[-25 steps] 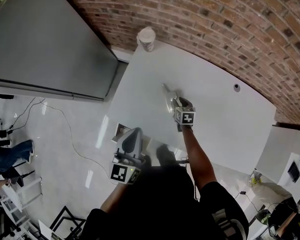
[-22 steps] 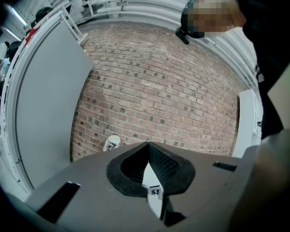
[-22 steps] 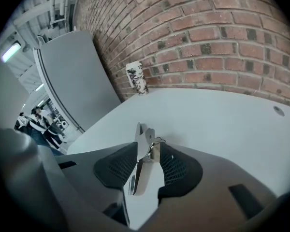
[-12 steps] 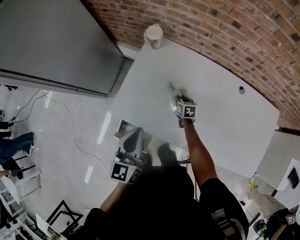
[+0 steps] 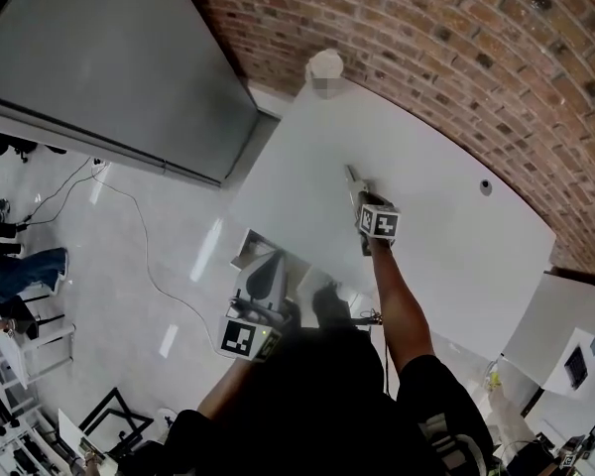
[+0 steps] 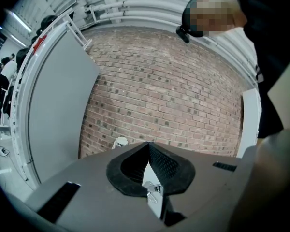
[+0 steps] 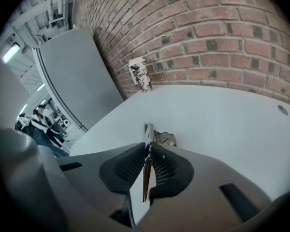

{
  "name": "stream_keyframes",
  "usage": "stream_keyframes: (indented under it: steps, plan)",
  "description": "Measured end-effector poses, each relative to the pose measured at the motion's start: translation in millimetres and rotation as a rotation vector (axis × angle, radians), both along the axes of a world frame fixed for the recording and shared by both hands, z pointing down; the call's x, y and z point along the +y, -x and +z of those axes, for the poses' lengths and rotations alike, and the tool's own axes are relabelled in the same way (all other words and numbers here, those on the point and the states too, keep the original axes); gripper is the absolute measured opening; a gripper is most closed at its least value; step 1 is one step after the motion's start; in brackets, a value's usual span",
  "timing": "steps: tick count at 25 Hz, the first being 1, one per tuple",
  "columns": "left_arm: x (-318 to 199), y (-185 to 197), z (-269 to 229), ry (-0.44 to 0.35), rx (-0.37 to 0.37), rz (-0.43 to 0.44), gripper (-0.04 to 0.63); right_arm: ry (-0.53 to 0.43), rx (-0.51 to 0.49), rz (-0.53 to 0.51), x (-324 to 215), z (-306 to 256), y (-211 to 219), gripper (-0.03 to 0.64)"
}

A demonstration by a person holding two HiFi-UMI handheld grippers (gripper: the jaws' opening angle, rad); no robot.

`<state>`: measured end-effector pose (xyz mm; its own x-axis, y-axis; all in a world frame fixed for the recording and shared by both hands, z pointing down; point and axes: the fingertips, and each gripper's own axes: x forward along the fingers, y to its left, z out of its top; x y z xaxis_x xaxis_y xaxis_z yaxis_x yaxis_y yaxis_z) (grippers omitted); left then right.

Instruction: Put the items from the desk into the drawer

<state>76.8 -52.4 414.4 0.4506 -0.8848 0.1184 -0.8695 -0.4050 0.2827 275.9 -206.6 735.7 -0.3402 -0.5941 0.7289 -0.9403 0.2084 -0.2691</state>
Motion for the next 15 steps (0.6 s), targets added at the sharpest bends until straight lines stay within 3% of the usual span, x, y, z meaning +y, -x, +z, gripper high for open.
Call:
stream_keyframes:
  steps: [8,15]
  plan:
    - [21.5,37.0,-2.4,-0.006,0.014,-0.059,0.005,-0.04,0.068,-0.097,27.9,-26.1,20.0,0.032]
    - [48.7,94.8,-0.3,-0.029,0.037,-0.153,0.005,-0.074,0.081,-0.25,83.6,-49.0,74.2,0.032]
